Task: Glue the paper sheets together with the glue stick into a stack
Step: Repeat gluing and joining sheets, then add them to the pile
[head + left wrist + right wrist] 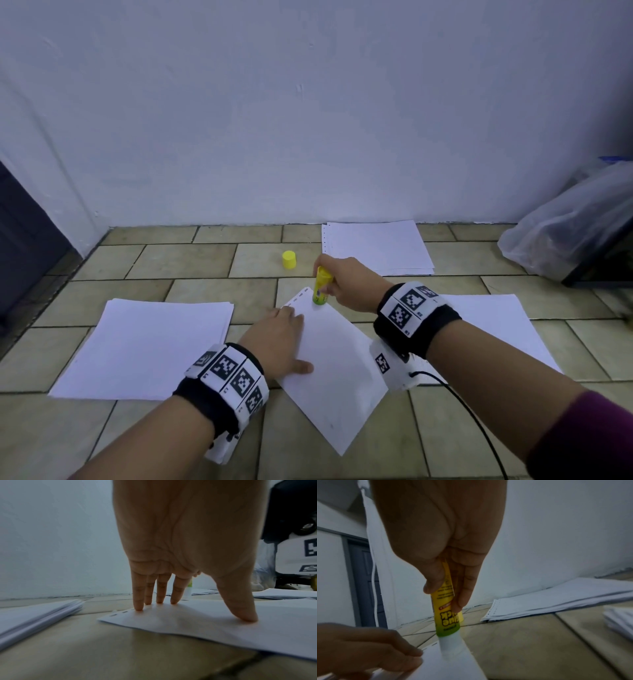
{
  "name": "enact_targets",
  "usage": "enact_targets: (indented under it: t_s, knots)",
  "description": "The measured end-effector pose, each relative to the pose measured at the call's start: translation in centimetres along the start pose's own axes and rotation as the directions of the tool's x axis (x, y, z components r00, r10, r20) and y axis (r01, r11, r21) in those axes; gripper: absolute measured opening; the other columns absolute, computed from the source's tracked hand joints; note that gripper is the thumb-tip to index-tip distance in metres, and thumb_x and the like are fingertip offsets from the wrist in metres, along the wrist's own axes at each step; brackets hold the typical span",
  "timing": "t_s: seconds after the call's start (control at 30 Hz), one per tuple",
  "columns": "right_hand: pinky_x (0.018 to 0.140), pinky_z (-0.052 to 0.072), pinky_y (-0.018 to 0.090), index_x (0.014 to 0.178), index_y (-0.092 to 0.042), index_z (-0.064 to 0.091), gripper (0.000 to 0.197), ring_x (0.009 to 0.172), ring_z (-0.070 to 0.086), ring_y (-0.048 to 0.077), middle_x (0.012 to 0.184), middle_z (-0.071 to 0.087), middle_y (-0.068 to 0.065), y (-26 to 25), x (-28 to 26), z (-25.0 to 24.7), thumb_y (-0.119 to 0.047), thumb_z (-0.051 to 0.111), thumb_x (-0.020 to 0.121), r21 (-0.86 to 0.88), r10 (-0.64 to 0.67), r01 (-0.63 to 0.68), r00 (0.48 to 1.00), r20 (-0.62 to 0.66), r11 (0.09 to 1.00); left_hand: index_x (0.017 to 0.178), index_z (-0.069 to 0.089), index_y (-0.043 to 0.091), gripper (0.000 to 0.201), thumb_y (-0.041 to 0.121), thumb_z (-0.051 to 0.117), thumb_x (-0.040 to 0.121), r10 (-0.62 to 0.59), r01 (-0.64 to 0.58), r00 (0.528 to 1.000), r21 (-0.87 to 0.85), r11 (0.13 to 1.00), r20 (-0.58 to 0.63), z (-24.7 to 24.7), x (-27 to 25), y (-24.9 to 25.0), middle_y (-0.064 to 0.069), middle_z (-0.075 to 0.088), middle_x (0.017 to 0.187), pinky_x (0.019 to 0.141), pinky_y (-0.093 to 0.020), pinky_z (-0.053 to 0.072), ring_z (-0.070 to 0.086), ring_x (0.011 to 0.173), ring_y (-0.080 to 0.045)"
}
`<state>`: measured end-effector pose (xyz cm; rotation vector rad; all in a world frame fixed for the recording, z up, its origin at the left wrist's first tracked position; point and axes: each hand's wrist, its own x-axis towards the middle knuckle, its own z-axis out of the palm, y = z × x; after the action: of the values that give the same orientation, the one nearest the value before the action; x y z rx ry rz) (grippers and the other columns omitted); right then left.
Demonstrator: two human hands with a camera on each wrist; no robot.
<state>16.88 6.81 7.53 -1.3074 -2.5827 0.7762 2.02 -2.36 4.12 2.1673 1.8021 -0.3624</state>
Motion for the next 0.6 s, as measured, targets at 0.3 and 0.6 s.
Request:
enact_targets:
  t_s: [0.3, 0.6]
  knots:
    - [0.067, 0.043, 0.025, 0.113, -0.017, 0.052, 0.022, 0.073, 0.052, 0.013, 0.085, 0.057, -0.003, 2.6, -5.6, -2.3, -0.018, 0.059, 0.092, -0.099, -0.037, 0.058, 0.980, 0.198, 0.993, 0.148, 0.022, 0.013, 0.088, 0.061, 0.058, 0.084, 0.014, -0.014, 1.000, -0.046, 0.999, 0.012, 0.1, -0.1, -0.4, -0.007, 0.021, 0.153, 0.112, -0.033, 0.028, 0.022, 0.141, -0.021]
    - [0.071, 0.051, 0.027, 0.105, -0.019, 0.054, 0.017, 0.073, 0.063, 0.015, 0.081, 0.067, 0.000, 4.6, -8.0, -3.5, -0.019, 0.063, 0.091, -0.050, -0.020, 0.039, 0.942, 0.336, 0.998, 0.147, 0.026, 0.018, 0.077, 0.056, 0.056, 0.088, -0.014, 0.014, 1.000, -0.044, 0.999, -0.004, 0.3, 0.1, -0.4, -0.002, 0.025, 0.150, 0.107, -0.034, 0.035, 0.026, 0.138, -0.019]
